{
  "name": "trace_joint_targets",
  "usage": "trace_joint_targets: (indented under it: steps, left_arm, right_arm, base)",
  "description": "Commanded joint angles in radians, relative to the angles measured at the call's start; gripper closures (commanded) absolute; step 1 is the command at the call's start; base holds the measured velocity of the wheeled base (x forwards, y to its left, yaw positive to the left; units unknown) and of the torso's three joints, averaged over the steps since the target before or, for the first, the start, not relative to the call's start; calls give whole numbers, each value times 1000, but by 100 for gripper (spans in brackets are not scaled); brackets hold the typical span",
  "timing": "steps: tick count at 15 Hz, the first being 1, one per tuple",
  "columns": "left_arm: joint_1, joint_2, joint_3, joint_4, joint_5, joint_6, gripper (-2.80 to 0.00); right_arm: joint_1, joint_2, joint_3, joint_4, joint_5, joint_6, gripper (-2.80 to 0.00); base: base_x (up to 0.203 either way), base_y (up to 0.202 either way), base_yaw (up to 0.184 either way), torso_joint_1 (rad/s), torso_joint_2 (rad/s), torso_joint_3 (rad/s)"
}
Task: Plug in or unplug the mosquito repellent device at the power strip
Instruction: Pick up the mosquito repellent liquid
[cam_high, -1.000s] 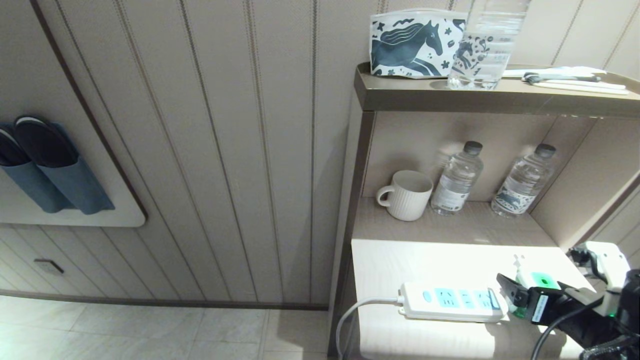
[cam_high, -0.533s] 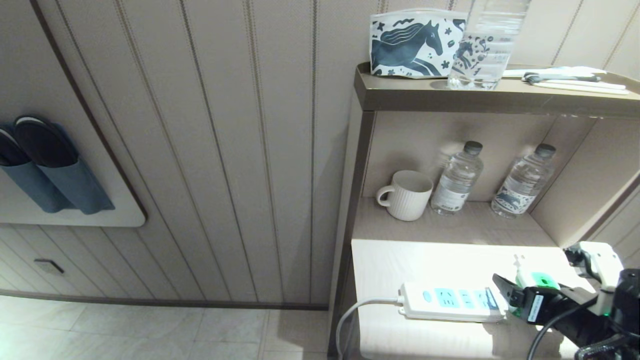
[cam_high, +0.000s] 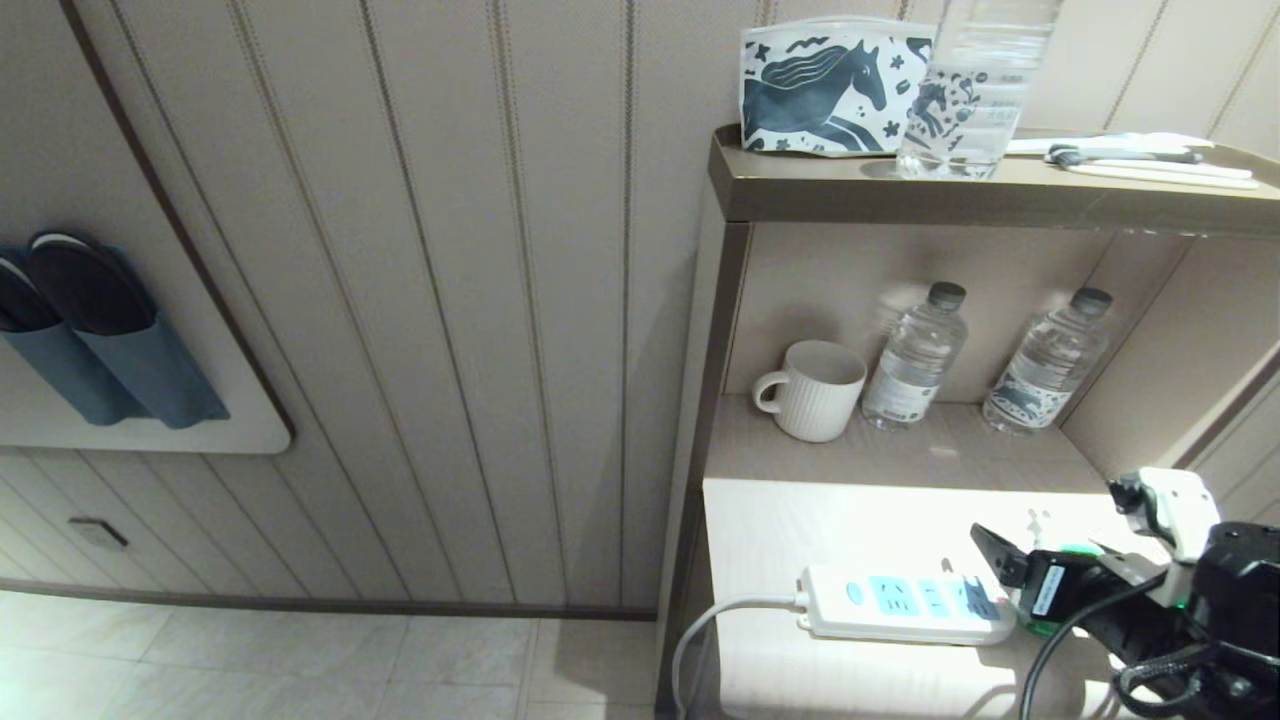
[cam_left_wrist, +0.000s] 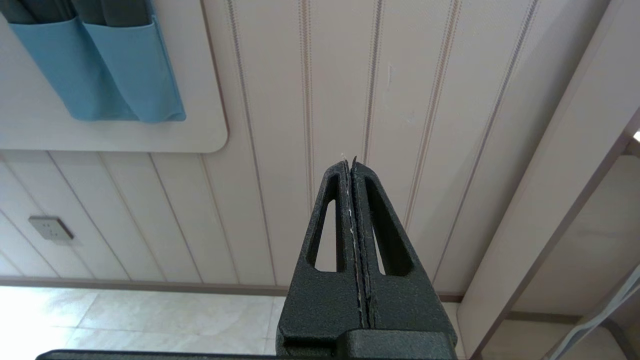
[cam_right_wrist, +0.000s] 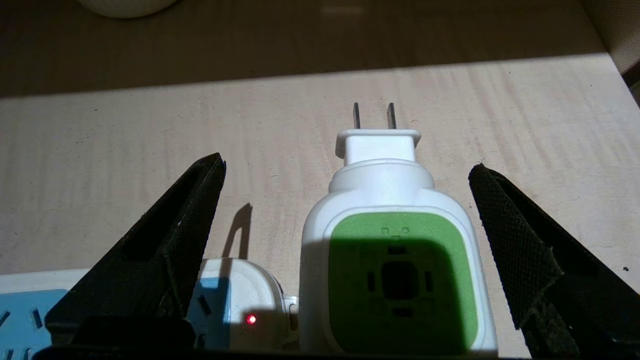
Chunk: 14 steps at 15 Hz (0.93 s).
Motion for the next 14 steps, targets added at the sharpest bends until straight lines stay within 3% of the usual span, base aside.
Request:
trace_joint_targets:
  steps: [1, 5, 14]
  left_arm:
    - [0, 0, 0, 0, 0, 0, 0]
    - [0, 0, 0, 0, 0, 0, 0]
    - [0, 0, 0, 0, 0, 1, 0]
  right_arm:
    - [0, 33, 1, -17, 0, 0, -280]
    - [-3, 107, -3, -81, -1, -6, -280]
    - [-3, -2, 0, -81, -5, -2, -280]
  base:
    - [0, 0, 0, 0, 0, 0]
    - [0, 0, 0, 0, 0, 0]
    - [0, 0, 0, 0, 0, 0]
